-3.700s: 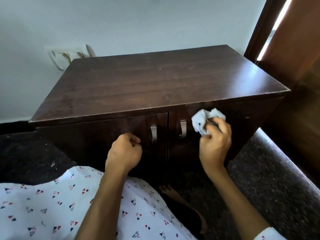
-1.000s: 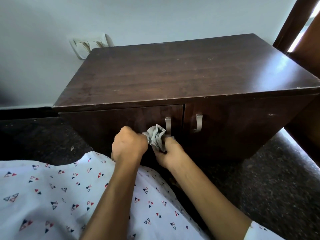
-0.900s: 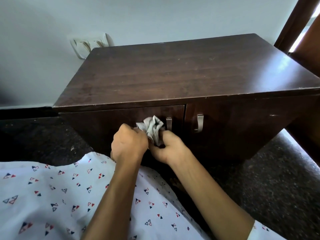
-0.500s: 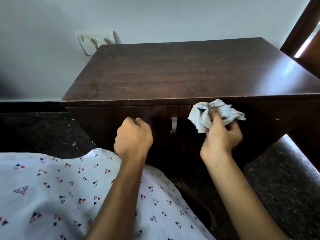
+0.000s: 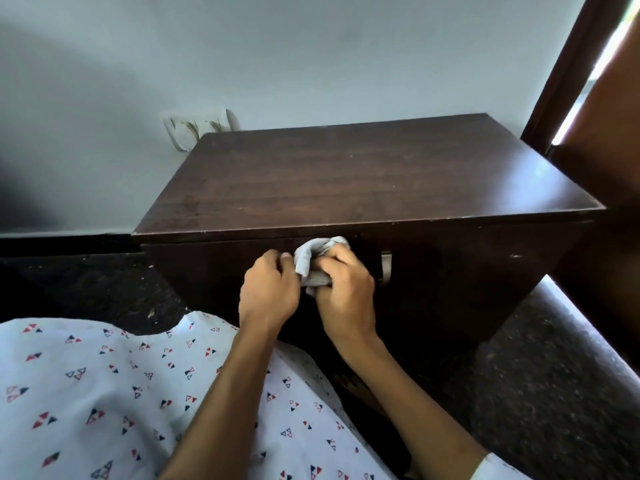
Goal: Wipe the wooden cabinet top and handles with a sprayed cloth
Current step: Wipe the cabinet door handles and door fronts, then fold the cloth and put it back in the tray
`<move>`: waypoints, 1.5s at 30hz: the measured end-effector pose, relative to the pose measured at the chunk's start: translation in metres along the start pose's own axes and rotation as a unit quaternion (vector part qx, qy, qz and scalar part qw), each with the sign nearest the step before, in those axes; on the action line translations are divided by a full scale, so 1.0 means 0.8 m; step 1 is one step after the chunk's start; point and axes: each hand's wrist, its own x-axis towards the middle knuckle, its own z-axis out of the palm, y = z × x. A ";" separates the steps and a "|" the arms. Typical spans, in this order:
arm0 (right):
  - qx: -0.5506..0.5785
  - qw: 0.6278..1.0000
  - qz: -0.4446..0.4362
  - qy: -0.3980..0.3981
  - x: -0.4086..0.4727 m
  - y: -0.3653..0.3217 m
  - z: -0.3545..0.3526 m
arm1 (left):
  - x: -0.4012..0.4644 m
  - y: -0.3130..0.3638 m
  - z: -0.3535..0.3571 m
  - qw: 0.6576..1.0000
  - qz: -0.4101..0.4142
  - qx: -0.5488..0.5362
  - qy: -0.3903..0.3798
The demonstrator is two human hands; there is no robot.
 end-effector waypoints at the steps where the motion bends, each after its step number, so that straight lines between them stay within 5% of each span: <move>1: 0.029 0.999 0.019 -0.032 0.003 -0.006 -0.005 | -0.001 0.003 0.000 1.000 0.017 -0.016 -0.009; 6: 0.144 0.986 0.082 0.020 0.019 -0.033 -0.035 | -0.011 0.011 -0.010 0.989 0.099 -0.104 0.032; 12: 0.200 0.972 0.103 -0.064 0.034 -0.090 -0.102 | -0.052 0.046 -0.047 0.936 0.180 -0.303 0.008; 16: 0.265 0.957 0.087 -0.085 0.044 -0.123 -0.148 | -0.096 0.062 -0.066 0.883 0.153 -0.433 -0.097; 20: 0.256 0.950 0.070 -0.165 0.043 -0.144 -0.177 | -0.126 0.076 -0.083 0.866 0.160 -0.447 -0.156; 27: 0.218 0.965 0.013 -0.144 0.041 -0.174 -0.209 | -0.148 0.104 -0.138 0.839 0.089 -0.513 -0.160; 34: 0.307 0.916 0.175 -0.189 0.054 -0.192 -0.241 | -0.154 0.126 -0.179 0.776 0.047 -0.591 -0.216; 39: 0.418 0.790 0.323 -0.311 0.064 -0.177 -0.250 | -0.145 0.120 -0.180 0.753 0.015 -0.615 -0.234; 45: 0.408 0.797 0.320 -0.309 0.062 -0.177 -0.252 | -0.135 0.119 -0.162 0.752 0.001 -0.604 -0.263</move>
